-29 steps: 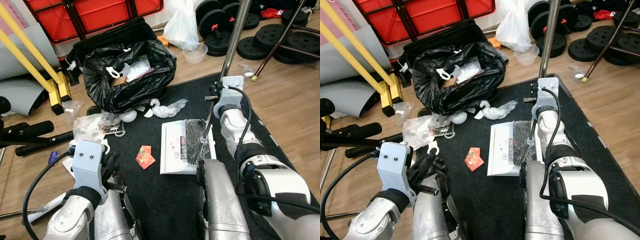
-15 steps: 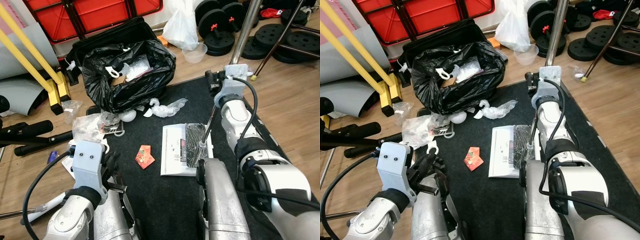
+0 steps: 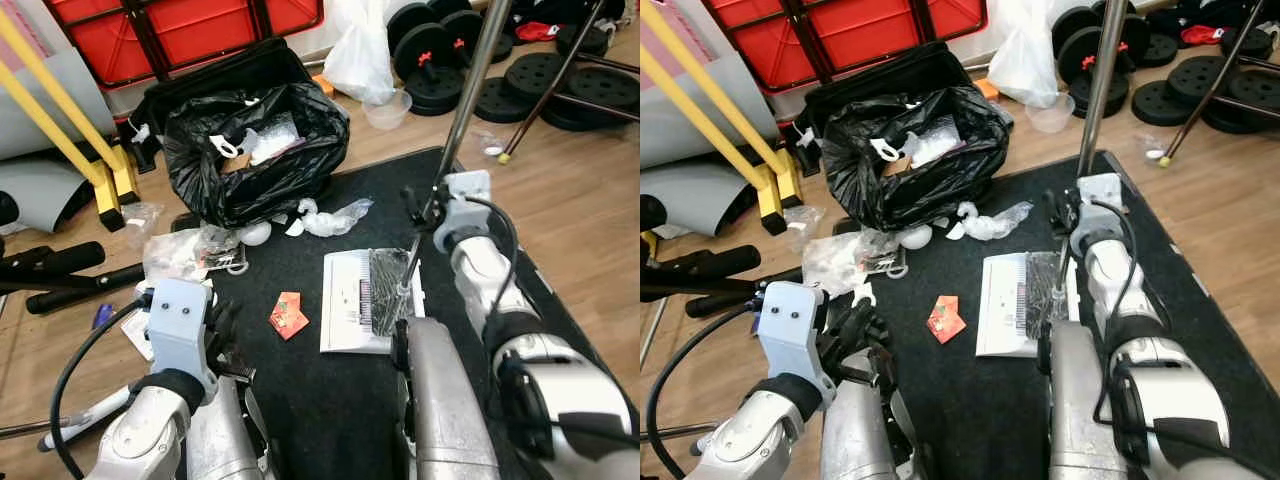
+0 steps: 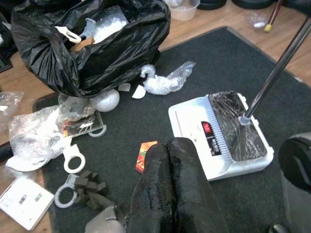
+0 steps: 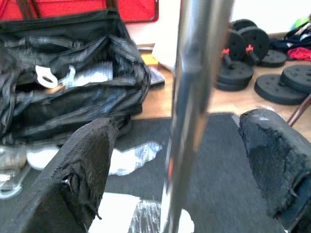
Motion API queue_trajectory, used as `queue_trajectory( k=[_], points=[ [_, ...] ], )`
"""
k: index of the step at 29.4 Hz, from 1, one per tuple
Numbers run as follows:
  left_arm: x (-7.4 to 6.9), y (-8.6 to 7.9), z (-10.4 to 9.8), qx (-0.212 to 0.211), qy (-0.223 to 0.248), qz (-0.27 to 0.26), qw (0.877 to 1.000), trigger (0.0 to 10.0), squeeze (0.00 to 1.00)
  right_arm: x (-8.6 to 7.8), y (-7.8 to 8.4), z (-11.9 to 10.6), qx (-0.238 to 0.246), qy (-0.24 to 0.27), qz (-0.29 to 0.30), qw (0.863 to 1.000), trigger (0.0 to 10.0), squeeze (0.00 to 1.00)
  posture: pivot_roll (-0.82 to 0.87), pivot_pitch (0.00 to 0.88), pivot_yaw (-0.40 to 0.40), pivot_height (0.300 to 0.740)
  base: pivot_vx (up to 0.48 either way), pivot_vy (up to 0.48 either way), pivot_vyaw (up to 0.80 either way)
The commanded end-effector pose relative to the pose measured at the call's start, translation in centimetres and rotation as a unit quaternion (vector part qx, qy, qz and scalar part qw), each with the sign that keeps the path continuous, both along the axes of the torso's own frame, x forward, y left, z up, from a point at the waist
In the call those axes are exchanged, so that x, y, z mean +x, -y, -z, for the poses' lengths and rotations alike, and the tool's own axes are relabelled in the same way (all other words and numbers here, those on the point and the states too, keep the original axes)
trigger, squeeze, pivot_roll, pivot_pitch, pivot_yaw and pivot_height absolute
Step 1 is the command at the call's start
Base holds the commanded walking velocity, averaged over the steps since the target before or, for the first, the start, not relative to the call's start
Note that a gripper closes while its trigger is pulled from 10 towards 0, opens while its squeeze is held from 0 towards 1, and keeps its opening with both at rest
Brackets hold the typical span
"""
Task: Sweep floor
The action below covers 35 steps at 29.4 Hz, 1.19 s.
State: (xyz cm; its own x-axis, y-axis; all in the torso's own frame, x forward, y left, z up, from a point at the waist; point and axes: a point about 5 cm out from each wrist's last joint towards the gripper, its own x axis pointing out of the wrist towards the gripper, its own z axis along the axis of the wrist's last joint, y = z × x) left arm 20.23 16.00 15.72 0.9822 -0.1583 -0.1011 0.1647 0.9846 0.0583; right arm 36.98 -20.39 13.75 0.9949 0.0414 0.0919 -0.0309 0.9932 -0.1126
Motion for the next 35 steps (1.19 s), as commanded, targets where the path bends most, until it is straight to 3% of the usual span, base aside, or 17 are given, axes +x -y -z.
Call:
queue_trajectory(
  k=[1,2,4,9,13,22,30,35],
  points=[
    [0.0,0.1,0.6,0.0,-0.011,0.01,1.0,10.0,0.0,-0.7,0.4,0.9,-0.009,-0.011,-0.003,1.0,10.0,0.0,-0.01,0.17,0.043,0.411,0.0,0.0,0.0],
    [0.0,0.1,0.6,0.0,-0.011,0.01,1.0,10.0,0.0,-0.7,0.4,0.9,-0.009,-0.011,-0.003,1.0,10.0,0.0,-0.01,0.17,0.043,0.411,0.0,0.0,0.0],
    [0.4,0.4,1.0,-0.008,-0.009,0.012,1.0,10.0,0.0,-2.5,1.1,1.8,-0.03,-0.017,-0.008,0.999,10.0,0.0,-0.04,0.142,0.024,0.411,0.0,0.0,0.0],
    [0.5,0.5,1.2,-0.012,-0.009,0.012,1.0,10.0,0.0,-3.8,1.2,2.0,-0.034,-0.022,-0.013,0.999,10.0,0.0,-0.05,0.125,0.014,0.411,0.0,0.0,0.0],
    [0.1,1.0,2.1,-0.029,-0.011,0.016,0.999,10.0,0.0,-7.2,-2.2,0.8,0.03,-0.016,-0.148,0.988,10.0,0.0,-0.08,0.071,-0.003,0.426,0.0,0.0,0.0],
    [-0.7,2.6,3.1,-0.058,-0.025,0.013,0.998,10.0,0.0,-11.0,-6.4,0.2,0.069,-0.035,-0.248,0.966,10.0,0.0,-0.09,0.035,-0.014,0.456,0.0,0.0,0.0],
    [-0.5,3.1,3.7,-0.085,-0.033,0.01,0.996,10.0,0.0,-11.4,-7.6,-0.5,0.063,-0.041,-0.284,0.956,10.0,0.0,-0.1,0.01,-0.018,0.481,0.0,0.0,0.0],
    [1.1,3.0,4.2,-0.118,-0.023,0.017,0.993,10.0,0.0,-10.4,-7.9,0.3,0.061,-0.058,-0.281,0.956,10.0,0.0,-0.09,0.0,-0.012,0.501,0.0,0.0,0.0]
  ],
)
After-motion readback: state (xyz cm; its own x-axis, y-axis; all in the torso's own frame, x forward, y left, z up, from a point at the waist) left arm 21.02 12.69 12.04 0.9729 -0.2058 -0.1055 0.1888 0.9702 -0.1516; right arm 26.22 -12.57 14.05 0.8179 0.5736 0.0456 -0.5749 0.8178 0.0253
